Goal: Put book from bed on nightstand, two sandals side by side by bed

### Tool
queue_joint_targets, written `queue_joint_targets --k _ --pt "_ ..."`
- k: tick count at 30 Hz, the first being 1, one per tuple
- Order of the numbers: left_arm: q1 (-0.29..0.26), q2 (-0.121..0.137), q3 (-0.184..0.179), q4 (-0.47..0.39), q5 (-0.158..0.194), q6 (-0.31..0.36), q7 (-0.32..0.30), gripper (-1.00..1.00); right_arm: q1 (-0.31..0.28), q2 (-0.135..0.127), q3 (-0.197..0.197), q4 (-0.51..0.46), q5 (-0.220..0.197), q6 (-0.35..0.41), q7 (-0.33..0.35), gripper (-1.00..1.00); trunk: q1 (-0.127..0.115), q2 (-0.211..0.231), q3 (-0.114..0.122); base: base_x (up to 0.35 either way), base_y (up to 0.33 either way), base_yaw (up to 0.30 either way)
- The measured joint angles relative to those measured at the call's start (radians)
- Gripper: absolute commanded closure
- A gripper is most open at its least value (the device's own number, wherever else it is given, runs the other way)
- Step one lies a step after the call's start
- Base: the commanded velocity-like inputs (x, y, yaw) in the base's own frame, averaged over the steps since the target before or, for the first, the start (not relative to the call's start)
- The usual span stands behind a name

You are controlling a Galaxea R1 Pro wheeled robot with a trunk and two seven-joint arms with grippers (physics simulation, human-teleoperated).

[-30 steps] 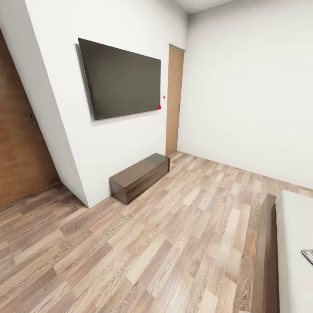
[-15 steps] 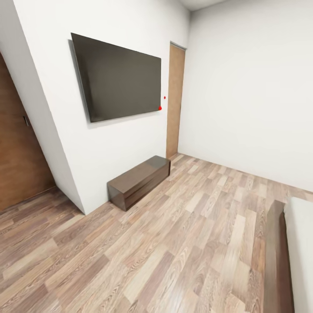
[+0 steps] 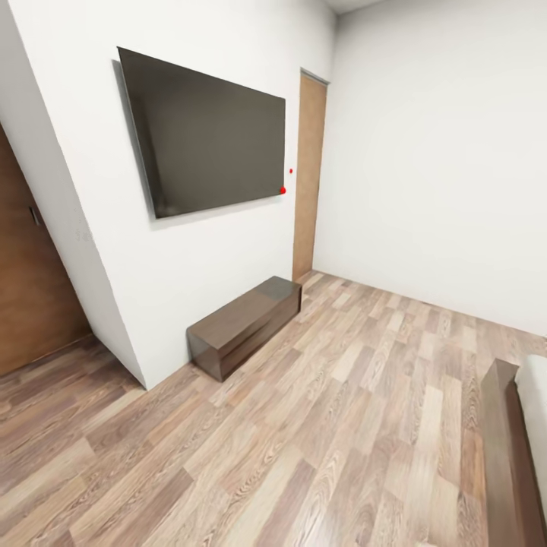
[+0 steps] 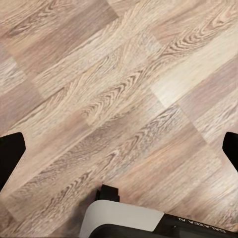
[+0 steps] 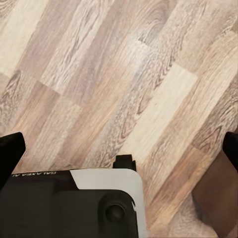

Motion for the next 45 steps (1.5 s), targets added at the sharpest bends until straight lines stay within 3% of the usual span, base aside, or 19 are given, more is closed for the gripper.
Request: queue_joint_targets --k 16,37,45 --pt "0.0 -0.001 -0.002 0.0 -0.001 0.0 0.0 -1.0 0.0 0.0 0.0 0.0 0.0 0.0 0.002 -1.0 0.0 0.0 0.001 0.298 0.19 -0.123" --pt "0.0 -0.001 -0.002 0.0 -0.002 0.0 0.0 -1.0 0.0 0.0 0.0 0.0 -0.006 0.0 0.001 -1.0 0.0 0.0 0.012 0.283 0.142 -0.286" --pt "0.0 -0.001 -0.002 0.0 -0.001 0.0 0.0 -1.0 0.0 0.0 -0.001 0.0 -0.006 0.0 0.001 -1.0 0.0 0.0 0.016 0.106 0.009 -0.3"
